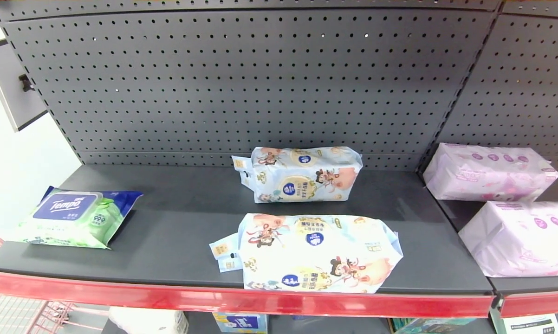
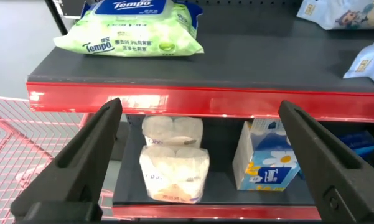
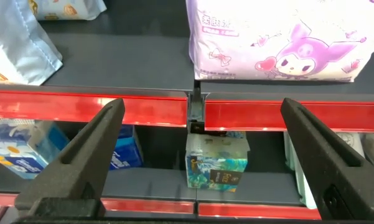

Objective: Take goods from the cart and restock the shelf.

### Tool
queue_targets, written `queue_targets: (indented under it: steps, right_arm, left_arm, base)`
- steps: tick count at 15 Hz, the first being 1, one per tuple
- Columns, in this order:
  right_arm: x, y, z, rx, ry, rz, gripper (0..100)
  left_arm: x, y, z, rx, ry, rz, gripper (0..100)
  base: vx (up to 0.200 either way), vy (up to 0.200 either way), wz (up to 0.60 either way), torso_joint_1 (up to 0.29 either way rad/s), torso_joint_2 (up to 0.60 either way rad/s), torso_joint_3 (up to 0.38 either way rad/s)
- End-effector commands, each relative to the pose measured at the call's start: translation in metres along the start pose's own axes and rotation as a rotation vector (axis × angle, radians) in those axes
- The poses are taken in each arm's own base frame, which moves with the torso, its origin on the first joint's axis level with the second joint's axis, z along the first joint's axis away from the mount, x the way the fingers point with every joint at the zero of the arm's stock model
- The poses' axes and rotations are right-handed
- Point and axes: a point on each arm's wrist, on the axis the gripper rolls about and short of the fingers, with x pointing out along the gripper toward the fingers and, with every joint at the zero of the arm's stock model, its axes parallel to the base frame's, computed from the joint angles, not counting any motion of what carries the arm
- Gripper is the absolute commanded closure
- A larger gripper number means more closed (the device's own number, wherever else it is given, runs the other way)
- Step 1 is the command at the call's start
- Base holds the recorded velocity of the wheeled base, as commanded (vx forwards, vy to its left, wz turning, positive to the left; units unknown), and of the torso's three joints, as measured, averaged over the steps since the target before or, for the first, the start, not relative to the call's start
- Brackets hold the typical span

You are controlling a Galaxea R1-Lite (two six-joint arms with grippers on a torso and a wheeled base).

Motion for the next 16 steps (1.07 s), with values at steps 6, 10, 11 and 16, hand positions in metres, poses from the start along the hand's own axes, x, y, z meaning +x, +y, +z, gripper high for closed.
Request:
queue_targets:
  steps: [6,10,11,16]
  right_arm:
    - [0.0,0.0,0.0,0.0,0.0,0.0,0]
    - [0.0,0.0,0.0,0.0,0.0,0.0,0]
    - [0.0,0.0,0.0,0.0,0.0,0.0,0]
    - [0.0,0.0,0.0,0.0,0.0,0.0,0]
  left_arm:
    - [0.0,0.0,0.0,0.0,0.0,-0.001,0]
    - [0.0,0.0,0.0,0.0,0.0,0.001,0]
    - [0.0,0.0,0.0,0.0,0.0,-0.001,0]
    - [0.0,0.0,0.0,-0.001,0.0,0.001,0]
  base:
    - [0.0,0.0,0.0,0.0,0.0,0.0]
    - [0.0,0.0,0.0,0.0,0.0,0.0]
    - [0.0,0.0,0.0,0.0,0.0,0.0]
    - [0.0,0.0,0.0,0.0,0.0,0.0]
